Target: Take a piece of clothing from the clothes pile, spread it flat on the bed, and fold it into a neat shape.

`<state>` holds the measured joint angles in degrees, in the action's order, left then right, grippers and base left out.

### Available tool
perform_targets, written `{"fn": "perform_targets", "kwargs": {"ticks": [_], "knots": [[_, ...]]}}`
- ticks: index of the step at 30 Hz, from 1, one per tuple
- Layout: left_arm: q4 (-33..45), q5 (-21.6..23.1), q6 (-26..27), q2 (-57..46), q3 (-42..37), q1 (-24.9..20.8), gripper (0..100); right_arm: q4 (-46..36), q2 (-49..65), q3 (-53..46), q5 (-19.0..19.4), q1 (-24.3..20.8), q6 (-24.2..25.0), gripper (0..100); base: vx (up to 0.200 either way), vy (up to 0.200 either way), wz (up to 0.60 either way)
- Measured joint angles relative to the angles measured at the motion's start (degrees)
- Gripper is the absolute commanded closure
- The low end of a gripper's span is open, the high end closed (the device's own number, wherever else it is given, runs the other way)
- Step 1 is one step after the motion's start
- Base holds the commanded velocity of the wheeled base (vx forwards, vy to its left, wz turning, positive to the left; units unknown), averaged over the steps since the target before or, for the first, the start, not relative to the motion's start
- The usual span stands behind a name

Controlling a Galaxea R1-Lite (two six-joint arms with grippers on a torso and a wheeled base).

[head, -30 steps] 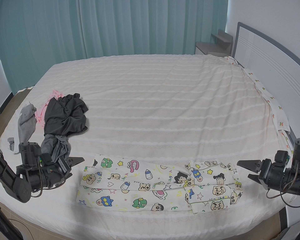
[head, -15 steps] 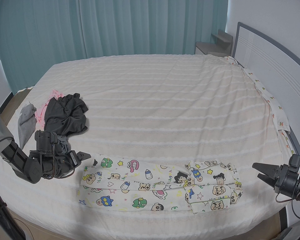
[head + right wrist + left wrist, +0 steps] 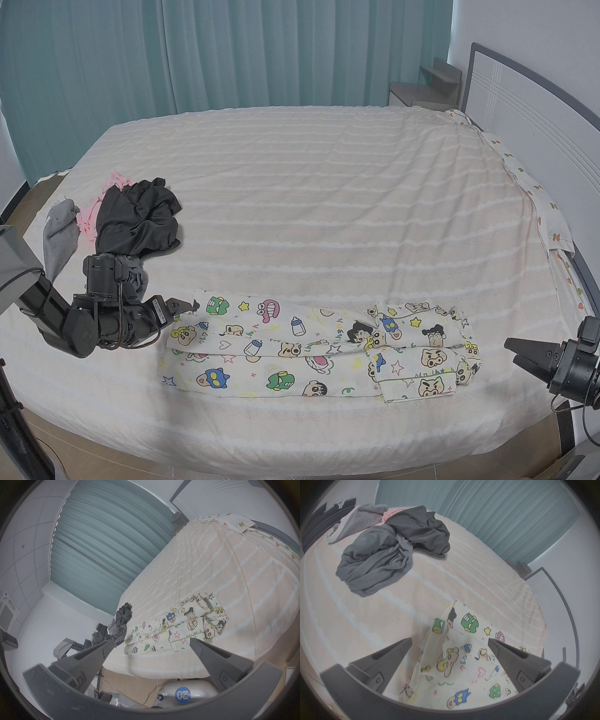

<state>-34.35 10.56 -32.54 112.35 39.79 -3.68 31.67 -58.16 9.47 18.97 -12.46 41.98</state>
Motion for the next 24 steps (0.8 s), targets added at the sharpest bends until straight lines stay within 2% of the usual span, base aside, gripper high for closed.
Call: {"fn": "perform_targets", "kwargs": {"ticks": [10, 24], "knots": [[0.0, -2.3, 0.9, 8.5, 11.1, 0.0, 0, 0.0, 0.3, -1.8, 1.0, -0.2, -3.4, 0, 0.0, 0.0, 0.0], [0.3, -2.0, 0.6, 13.4, 17.3, -1.7, 0, 0.0, 0.6, -2.1, 1.5, -0.3, -3.6, 0, 0.0, 0.0, 0.0]]}}
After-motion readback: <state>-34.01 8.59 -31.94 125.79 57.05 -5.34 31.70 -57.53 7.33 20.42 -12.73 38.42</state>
